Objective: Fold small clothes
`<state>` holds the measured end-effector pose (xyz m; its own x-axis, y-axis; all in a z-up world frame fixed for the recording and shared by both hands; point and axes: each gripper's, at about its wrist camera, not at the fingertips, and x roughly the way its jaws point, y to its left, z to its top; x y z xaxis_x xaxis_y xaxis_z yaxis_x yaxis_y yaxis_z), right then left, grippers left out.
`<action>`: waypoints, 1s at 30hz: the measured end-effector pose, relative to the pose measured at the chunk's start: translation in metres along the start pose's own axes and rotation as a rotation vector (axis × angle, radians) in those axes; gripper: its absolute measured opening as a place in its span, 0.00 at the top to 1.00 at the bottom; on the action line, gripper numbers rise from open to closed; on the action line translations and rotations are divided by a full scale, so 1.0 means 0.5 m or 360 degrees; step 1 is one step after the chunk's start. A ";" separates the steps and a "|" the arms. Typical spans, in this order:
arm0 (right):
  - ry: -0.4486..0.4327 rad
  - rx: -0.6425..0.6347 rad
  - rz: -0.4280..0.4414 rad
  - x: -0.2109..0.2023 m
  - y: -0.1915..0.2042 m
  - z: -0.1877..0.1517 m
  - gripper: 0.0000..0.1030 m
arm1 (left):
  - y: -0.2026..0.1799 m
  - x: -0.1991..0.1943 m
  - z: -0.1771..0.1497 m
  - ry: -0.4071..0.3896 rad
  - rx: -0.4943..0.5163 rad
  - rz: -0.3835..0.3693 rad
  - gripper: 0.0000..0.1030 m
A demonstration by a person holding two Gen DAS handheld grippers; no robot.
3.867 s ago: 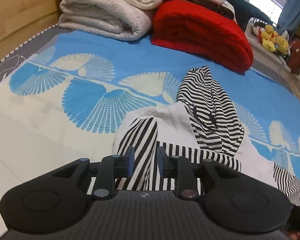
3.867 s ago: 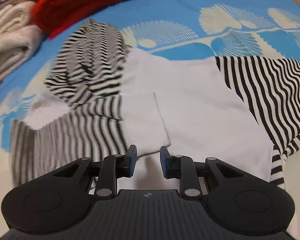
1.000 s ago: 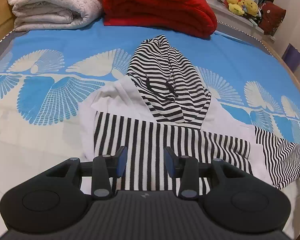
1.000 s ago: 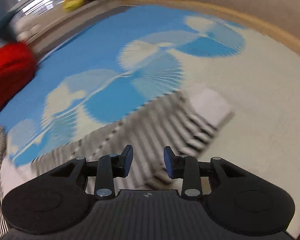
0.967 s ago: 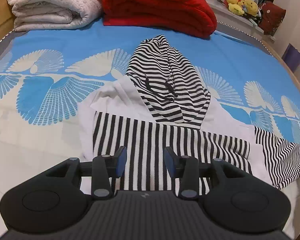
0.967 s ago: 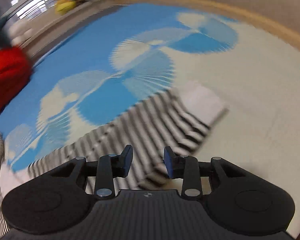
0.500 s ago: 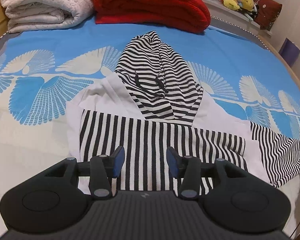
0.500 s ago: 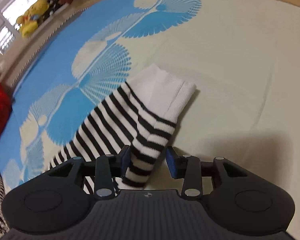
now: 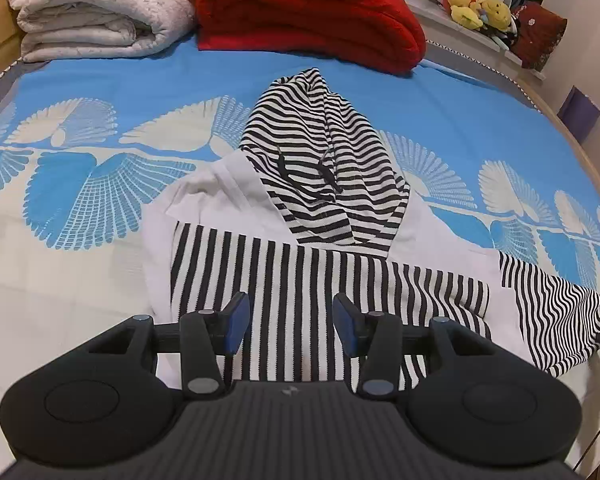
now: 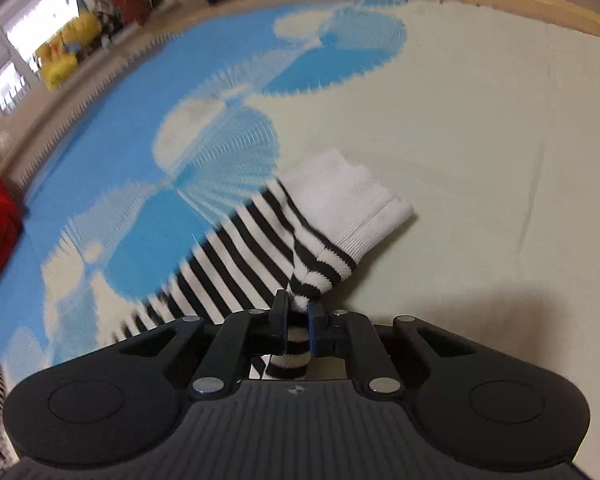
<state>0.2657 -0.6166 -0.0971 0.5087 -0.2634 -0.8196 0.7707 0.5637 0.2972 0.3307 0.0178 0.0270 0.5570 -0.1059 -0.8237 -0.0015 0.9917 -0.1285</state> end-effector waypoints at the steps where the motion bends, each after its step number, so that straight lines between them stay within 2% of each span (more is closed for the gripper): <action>1: 0.0013 -0.0058 -0.0031 0.004 0.008 -0.006 0.91 | 0.002 -0.002 0.001 -0.0002 -0.0005 0.0000 0.51; 6: -0.0201 -0.0257 -0.0083 -0.038 0.066 -0.015 0.95 | 0.016 -0.009 0.006 -0.0011 -0.0038 -0.0009 0.51; 10: -0.0434 -0.0446 -0.0047 -0.109 0.162 -0.024 0.96 | 0.025 -0.015 0.008 -0.0016 -0.0053 -0.0017 0.51; 13: -0.0611 -0.0669 0.0136 -0.196 0.277 -0.074 0.96 | 0.040 -0.022 0.012 -0.0026 -0.0076 -0.0019 0.51; 16: -0.0666 -0.0962 0.0565 -0.307 0.408 -0.177 0.96 | 0.065 -0.030 0.018 -0.0038 -0.0117 -0.0012 0.51; 18: -0.0568 -0.1180 0.0923 -0.366 0.475 -0.260 0.95 | 0.085 -0.033 0.022 -0.0046 -0.0156 -0.0006 0.51; 20: -0.0298 -0.1353 0.1287 -0.402 0.523 -0.346 0.95 | 0.106 -0.036 0.026 -0.0048 -0.0202 -0.0001 0.51; 22: -0.0017 -0.1418 0.1440 -0.410 0.548 -0.400 0.95 | 0.122 -0.039 0.031 -0.0045 -0.0241 -0.0001 0.51; 24: 0.0168 -0.1462 0.1394 -0.411 0.566 -0.428 0.95 | 0.133 -0.042 0.036 -0.0053 -0.0261 -0.0006 0.51; 25: 0.0199 -0.1448 0.1341 -0.413 0.570 -0.430 0.90 | 0.137 -0.044 0.039 -0.0058 -0.0264 -0.0006 0.51; 27: 0.0247 -0.1322 0.1234 -0.411 0.575 -0.402 0.88 | 0.142 -0.045 0.041 -0.0064 -0.0271 -0.0003 0.51; 30: 0.0239 -0.1103 0.1099 -0.416 0.559 -0.353 0.84 | 0.146 -0.039 0.041 -0.0063 -0.0276 0.0015 0.51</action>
<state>0.3077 -0.2659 0.0698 0.6711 0.3707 -0.6421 -0.0965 0.9023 0.4202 0.3366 0.0936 0.0450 0.5888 -0.0901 -0.8033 -0.1484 0.9648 -0.2170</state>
